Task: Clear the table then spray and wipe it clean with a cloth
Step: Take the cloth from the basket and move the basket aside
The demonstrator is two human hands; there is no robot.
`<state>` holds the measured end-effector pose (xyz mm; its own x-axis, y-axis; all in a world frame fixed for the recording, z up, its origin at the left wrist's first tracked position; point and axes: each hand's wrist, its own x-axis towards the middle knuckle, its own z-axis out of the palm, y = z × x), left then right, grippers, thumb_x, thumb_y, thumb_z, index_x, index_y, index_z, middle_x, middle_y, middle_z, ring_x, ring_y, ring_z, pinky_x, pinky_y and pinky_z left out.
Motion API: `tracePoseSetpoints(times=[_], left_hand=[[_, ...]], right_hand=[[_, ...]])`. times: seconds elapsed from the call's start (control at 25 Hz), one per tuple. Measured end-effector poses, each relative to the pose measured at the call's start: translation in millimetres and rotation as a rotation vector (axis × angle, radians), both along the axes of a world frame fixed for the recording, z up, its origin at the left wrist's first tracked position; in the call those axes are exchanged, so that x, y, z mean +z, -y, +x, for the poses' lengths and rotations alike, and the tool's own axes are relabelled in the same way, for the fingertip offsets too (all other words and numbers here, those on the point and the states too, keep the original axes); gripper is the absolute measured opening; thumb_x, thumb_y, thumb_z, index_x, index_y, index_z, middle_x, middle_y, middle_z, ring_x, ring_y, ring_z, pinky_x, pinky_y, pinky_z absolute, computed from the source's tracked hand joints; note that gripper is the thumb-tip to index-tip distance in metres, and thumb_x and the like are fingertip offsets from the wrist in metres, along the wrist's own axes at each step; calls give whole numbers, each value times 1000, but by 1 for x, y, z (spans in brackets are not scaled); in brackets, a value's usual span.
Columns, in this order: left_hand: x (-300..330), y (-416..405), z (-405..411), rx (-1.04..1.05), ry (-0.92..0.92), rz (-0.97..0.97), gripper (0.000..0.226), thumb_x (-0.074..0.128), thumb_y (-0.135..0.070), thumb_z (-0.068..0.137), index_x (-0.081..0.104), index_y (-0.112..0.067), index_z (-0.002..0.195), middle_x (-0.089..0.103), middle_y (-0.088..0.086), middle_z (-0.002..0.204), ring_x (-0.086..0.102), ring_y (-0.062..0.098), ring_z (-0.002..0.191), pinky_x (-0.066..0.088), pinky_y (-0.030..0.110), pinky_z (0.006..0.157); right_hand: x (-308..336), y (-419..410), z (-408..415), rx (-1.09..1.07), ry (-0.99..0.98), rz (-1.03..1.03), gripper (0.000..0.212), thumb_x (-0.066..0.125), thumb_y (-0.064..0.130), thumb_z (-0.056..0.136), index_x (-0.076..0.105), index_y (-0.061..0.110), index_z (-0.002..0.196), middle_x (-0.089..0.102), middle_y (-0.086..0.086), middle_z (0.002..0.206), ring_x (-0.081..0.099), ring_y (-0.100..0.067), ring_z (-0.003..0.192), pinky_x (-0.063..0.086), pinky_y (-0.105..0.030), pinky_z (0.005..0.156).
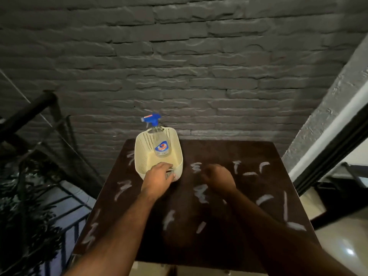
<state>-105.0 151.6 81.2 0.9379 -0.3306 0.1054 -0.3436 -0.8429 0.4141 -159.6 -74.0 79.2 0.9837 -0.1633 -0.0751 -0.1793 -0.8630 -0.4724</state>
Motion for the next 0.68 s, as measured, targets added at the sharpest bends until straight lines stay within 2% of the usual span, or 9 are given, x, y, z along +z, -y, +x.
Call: tracePoseSetpoints(times=[0.08, 0.24, 0.4, 0.52, 0.68], left_hand=[[0, -14, 29, 5, -6, -8, 40, 62, -38, 88, 61, -20, 124, 62, -3, 124, 55, 17, 113, 44, 34, 98], [-8, -45, 81, 62, -32, -7, 43, 63, -34, 88, 59, -18, 127, 58, 1, 129, 52, 19, 118, 41, 35, 102], [-26, -68, 115, 150, -66, 51, 51, 65, -33, 87, 54, -11, 132, 46, 13, 141, 42, 31, 129, 38, 45, 106], [-41, -76, 130, 213, -173, 76, 64, 66, -32, 86, 42, -11, 142, 29, 17, 151, 31, 35, 137, 35, 47, 109], [-54, -69, 151, 255, -354, 97, 78, 65, -24, 88, 19, -16, 151, 8, 13, 159, 28, 39, 139, 33, 48, 110]], right_hand=[[2, -14, 24, -15, -11, 50, 23, 60, 43, 86, 69, 24, 97, 69, 0, 97, 69, -20, 85, 55, -35, 74], [4, -44, 70, -55, -50, 169, 34, 65, 31, 88, 63, 14, 118, 68, -7, 112, 67, -24, 99, 54, -37, 84], [1, -67, 107, -79, -154, 213, 59, 70, 30, 86, 45, 17, 138, 59, -10, 131, 62, -27, 112, 51, -37, 89], [-1, -74, 125, -82, -191, 232, 68, 70, 25, 86, 35, 17, 143, 56, -13, 135, 62, -31, 115, 52, -39, 88], [-8, -77, 140, -83, -238, 241, 74, 67, 17, 87, 26, 12, 148, 59, -18, 131, 61, -35, 115, 53, -45, 92]])
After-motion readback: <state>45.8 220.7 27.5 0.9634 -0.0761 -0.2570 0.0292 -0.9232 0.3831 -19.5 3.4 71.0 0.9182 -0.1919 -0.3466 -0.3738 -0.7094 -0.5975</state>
